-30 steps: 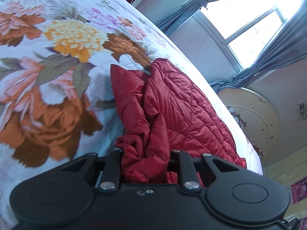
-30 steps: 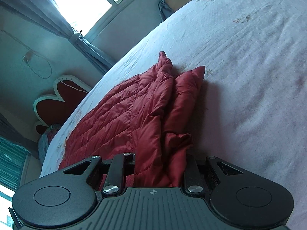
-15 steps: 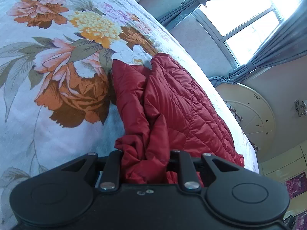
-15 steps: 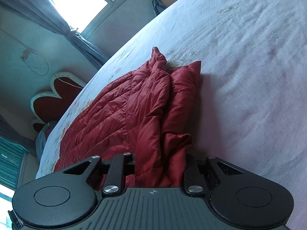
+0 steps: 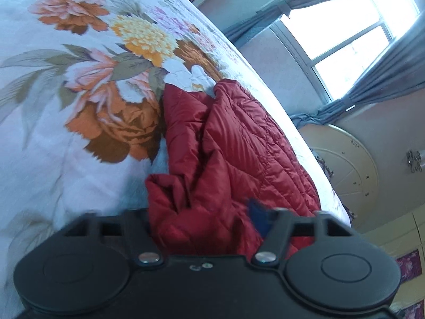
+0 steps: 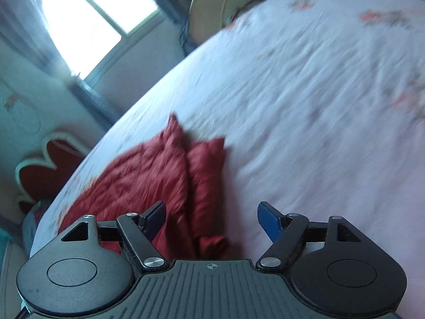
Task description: Fold large clothes
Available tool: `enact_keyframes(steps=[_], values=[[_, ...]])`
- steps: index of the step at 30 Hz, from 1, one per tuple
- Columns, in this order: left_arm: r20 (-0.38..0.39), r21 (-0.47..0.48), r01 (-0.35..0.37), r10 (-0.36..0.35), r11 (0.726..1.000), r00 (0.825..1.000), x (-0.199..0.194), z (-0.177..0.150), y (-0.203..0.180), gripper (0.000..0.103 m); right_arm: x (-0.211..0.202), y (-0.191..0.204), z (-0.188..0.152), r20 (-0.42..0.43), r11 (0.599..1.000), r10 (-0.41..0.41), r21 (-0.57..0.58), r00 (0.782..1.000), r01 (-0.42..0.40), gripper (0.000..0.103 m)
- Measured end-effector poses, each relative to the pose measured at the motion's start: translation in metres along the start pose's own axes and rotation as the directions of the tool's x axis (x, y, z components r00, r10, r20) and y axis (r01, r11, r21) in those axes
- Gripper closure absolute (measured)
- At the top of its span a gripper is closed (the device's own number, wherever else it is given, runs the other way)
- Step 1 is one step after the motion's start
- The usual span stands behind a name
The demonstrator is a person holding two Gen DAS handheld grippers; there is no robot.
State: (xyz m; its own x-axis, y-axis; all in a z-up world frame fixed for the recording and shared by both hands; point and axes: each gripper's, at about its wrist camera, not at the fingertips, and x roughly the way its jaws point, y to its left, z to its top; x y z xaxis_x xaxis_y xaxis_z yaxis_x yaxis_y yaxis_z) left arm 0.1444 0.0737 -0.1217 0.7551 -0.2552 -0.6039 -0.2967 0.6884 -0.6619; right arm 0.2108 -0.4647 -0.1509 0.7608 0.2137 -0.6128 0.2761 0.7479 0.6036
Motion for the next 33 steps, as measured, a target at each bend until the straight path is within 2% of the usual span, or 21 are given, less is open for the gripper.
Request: enact_keyframes(steps=[1, 2, 3, 4, 7, 9, 12, 14, 16, 18, 21, 24, 25, 29, 31, 33], values=[[0.015, -0.002, -0.006, 0.007, 1.0, 1.0, -0.007, -0.004, -0.001, 0.013, -0.007, 0.001, 0.003, 0.023, 1.0, 0.003, -0.013, 1.0, -0.003, 0.034], [0.029, 0.007, -0.02, 0.02, 1.0, 0.999, -0.013, -0.009, -0.003, 0.014, -0.014, 0.006, 0.004, 0.04, 0.999, 0.014, -0.04, 0.999, -0.012, 0.047], [0.029, 0.013, -0.028, 0.027, 1.0, 0.999, -0.016, -0.013, -0.003, 0.015, -0.017, 0.013, 0.006, 0.037, 0.997, 0.02, -0.074, 0.999, -0.017, 0.075], [0.02, 0.009, -0.024, 0.024, 1.0, 1.0, -0.018, -0.016, -0.002, 0.02, -0.02, 0.02, 0.006, 0.036, 0.995, 0.02, -0.099, 0.999, -0.017, 0.079], [0.02, -0.013, -0.011, 0.011, 1.0, 1.0, -0.016, -0.018, 0.003, 0.03, -0.022, 0.047, 0.0, 0.03, 0.985, 0.072, -0.16, 0.997, -0.067, 0.079], [0.027, -0.031, -0.018, 0.018, 0.999, 0.999, -0.011, -0.013, 0.005, 0.038, -0.014, 0.07, -0.008, -0.022, 0.975, 0.108, -0.191, 0.994, -0.11, 0.079], [0.036, -0.047, -0.011, 0.013, 0.999, 0.999, -0.002, -0.004, 0.007, 0.05, 0.007, 0.112, -0.033, -0.136, 0.943, 0.164, -0.268, 0.977, -0.195, 0.079], [0.019, -0.034, -0.005, 0.005, 0.999, 1.0, 0.005, -0.001, 0.006, 0.073, 0.02, 0.138, -0.052, -0.209, 0.92, 0.176, -0.313, 0.962, -0.237, 0.079], [0.018, -0.01, 0.004, -0.004, 1.0, 1.0, 0.006, -0.001, 0.003, 0.081, 0.029, 0.161, -0.07, -0.251, 0.896, 0.179, -0.358, 0.951, -0.263, 0.079], [0.025, 0.023, 0.01, -0.01, 1.0, 1.0, 0.002, -0.001, -0.001, 0.083, 0.034, 0.179, -0.087, -0.284, 0.872, 0.185, -0.394, 0.941, -0.29, 0.079], [0.015, 0.012, 0.021, -0.022, 1.0, 1.0, 0.003, -0.001, 0.002, 0.083, 0.045, 0.193, -0.107, -0.311, 0.846, 0.166, -0.442, 0.936, -0.297, 0.079], [0.005, 0.013, 0.034, -0.034, 0.999, 0.999, 0.004, -0.001, 0.005, 0.083, 0.069, 0.196, -0.127, -0.351, 0.84, 0.063, -0.487, 0.934, -0.24, 0.08], [0.003, 0.015, 0.039, -0.039, 0.999, 0.999, 0.004, -0.001, 0.005, 0.083, 0.078, 0.194, -0.134, -0.354, 0.834, 0.034, -0.505, 0.935, -0.221, 0.085], [-0.011, 0.008, 0.053, -0.053, 0.999, 0.999, 0.007, 0.001, 0.011, 0.083, 0.088, 0.185, -0.139, -0.335, 0.847, 0.015, -0.497, 0.942, -0.19, 0.091], [-0.018, 0.005, 0.057, -0.057, 0.998, 0.998, 0.008, 0.002, 0.013, 0.083, 0.084, 0.186, -0.138, -0.326, 0.848, 0.009, -0.499, 0.945, -0.18, 0.094], [-0.024, 0.005, 0.061, -0.061, 0.998, 0.998, 0.008, 0.002, 0.014, 0.083, 0.07, 0.187, -0.131, -0.287, 0.865, 0.036, -0.47, 0.957, -0.173, 0.094]])
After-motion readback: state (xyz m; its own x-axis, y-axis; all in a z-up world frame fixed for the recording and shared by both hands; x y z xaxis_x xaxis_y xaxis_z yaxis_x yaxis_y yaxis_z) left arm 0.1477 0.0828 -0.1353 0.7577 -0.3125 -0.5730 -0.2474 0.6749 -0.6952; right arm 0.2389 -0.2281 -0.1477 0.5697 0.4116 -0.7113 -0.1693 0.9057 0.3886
